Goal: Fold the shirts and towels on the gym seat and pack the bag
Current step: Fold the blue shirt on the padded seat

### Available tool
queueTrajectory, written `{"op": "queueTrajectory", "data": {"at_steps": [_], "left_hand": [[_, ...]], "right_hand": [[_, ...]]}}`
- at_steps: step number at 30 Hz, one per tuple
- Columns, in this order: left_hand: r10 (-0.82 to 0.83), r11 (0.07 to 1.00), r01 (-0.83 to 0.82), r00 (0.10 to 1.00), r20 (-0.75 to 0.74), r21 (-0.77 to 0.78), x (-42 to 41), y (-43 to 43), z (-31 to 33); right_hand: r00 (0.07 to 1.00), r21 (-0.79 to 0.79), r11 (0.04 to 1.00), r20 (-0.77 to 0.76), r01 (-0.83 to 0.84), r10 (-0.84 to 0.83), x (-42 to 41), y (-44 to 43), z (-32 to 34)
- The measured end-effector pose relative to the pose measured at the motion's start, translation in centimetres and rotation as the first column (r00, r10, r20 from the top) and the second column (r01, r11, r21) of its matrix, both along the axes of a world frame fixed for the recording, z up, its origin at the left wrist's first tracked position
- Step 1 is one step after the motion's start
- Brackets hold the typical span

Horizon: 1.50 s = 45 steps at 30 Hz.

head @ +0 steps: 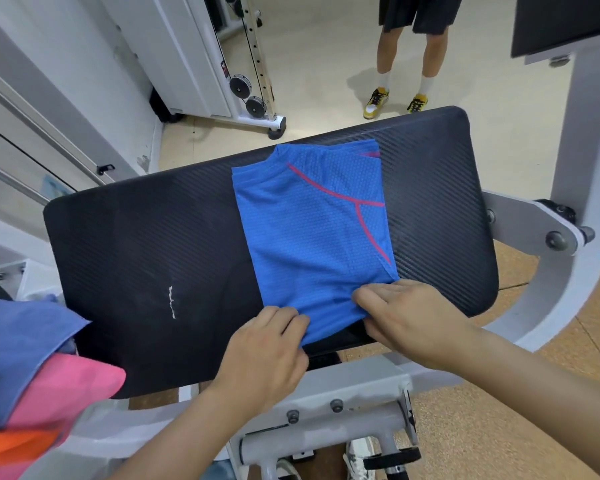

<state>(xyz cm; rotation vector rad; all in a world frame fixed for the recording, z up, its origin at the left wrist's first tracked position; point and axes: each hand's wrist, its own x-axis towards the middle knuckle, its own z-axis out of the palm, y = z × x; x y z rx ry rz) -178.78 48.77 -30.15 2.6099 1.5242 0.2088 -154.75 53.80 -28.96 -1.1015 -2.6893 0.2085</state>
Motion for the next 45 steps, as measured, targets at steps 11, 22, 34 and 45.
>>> {"op": "queueTrajectory", "data": {"at_steps": [11,22,34,45], "left_hand": [[0.419,0.9,-0.248,0.721,0.552,-0.36,-1.9,5.5,6.8],[0.544,0.808,-0.566,0.608,0.578,-0.164,-0.6,14.0,7.3],[0.607,0.695,-0.7,0.693,0.39,0.163,-1.4,14.5,5.2],[0.554,0.623,-0.692,0.72,0.418,0.365,-1.4,15.4,2.8]], "right_hand": [[0.884,-0.268,0.946,-0.376,0.183,-0.277,0.5,4.7,4.2],[0.687,-0.209,0.835,-0.486,0.509,-0.54,-3.3,12.2,5.6],[0.767,0.134,0.76,-0.218,0.636,-0.604,-5.0,14.9,3.6],[0.714,-0.278,0.804,-0.369,0.526,-0.595,-3.6,12.2,5.7]]}}
